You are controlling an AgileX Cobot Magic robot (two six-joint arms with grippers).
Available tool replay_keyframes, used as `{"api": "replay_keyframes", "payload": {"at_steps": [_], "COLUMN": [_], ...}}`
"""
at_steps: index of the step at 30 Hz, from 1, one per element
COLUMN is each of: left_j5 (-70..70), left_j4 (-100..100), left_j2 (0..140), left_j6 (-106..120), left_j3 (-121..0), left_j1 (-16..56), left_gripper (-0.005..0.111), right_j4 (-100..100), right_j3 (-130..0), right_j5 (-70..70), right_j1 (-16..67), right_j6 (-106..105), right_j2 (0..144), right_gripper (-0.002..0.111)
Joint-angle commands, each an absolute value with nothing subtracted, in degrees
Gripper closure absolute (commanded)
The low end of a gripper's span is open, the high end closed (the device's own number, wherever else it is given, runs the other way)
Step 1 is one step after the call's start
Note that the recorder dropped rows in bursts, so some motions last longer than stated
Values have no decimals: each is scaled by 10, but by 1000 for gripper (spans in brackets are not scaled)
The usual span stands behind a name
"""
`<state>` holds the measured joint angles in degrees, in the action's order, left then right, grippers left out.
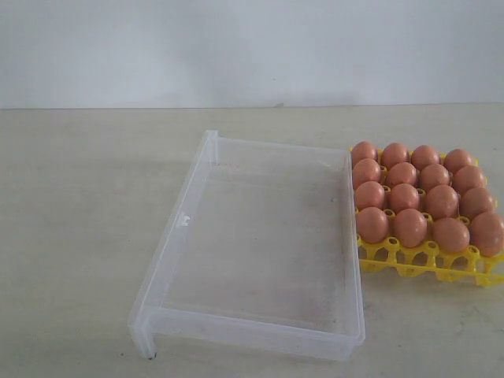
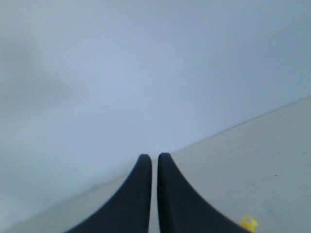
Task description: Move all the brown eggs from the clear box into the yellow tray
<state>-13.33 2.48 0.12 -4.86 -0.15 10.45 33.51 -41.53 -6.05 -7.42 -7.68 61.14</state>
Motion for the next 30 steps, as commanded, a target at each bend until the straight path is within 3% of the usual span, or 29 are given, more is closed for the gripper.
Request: {"api": "replay_keyframes", "payload": {"at_steps": [1,5,13,18,25,30], "left_j5": [-133,-133,-133,-133,-134,-134], "left_j4": [23,23,23,23,23,23], "left_j2": [0,0,0,0,0,0], "left_j6": [-47,-47,-47,-47,-47,-47], "left_j3": [0,0,0,0,0,0], "left_j1": [102,102,102,102,102,102], "left_gripper": [103,103,103,103,103,103], "right_j4": [338,219,-308,-652,-973,-999], "right_j3": [-339,-311,-305,-305,-305,-288], "right_j5": [-129,-107,-117,-194,-228,-322], "right_j1": [-74,-74,-73,-72,-50,-49], "right_j6": [29,166,579,728,942,949], "right_j2": [550,519,400,305,239,235], "right_gripper": [109,109,109,109,109,109]}}
